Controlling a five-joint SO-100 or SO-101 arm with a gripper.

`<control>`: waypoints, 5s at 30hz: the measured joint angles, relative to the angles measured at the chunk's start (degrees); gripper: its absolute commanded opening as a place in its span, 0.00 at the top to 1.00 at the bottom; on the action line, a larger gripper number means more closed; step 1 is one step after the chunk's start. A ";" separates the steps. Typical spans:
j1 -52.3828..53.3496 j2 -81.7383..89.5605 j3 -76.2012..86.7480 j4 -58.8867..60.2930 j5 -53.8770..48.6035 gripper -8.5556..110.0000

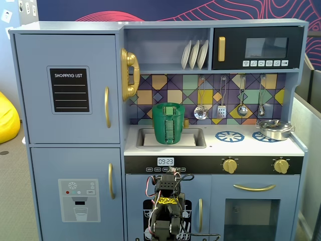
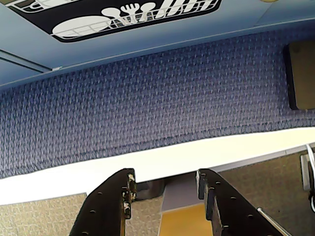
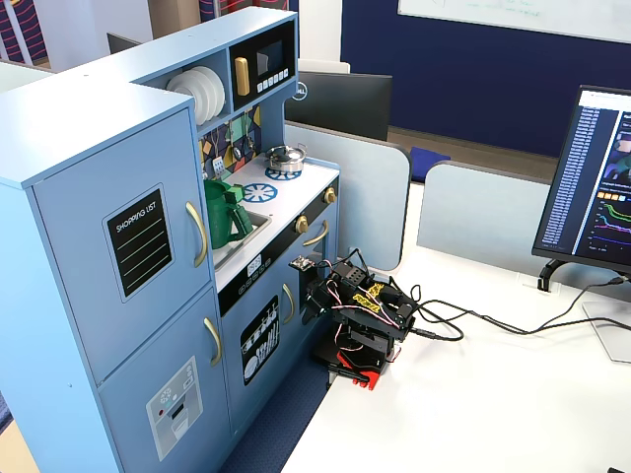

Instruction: Take off the lid from the green recipient and place it on the counter

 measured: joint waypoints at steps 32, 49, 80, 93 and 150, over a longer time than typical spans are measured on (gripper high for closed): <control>-1.32 -29.27 -46.58 -50.10 -11.25 0.72; -0.09 -39.29 -58.36 -54.49 -5.98 0.61; -1.67 -59.41 -69.17 -62.49 -6.68 0.78; -3.08 -59.41 -69.43 -60.73 -8.44 0.93; 28.21 -68.20 -52.38 -88.95 -8.53 0.93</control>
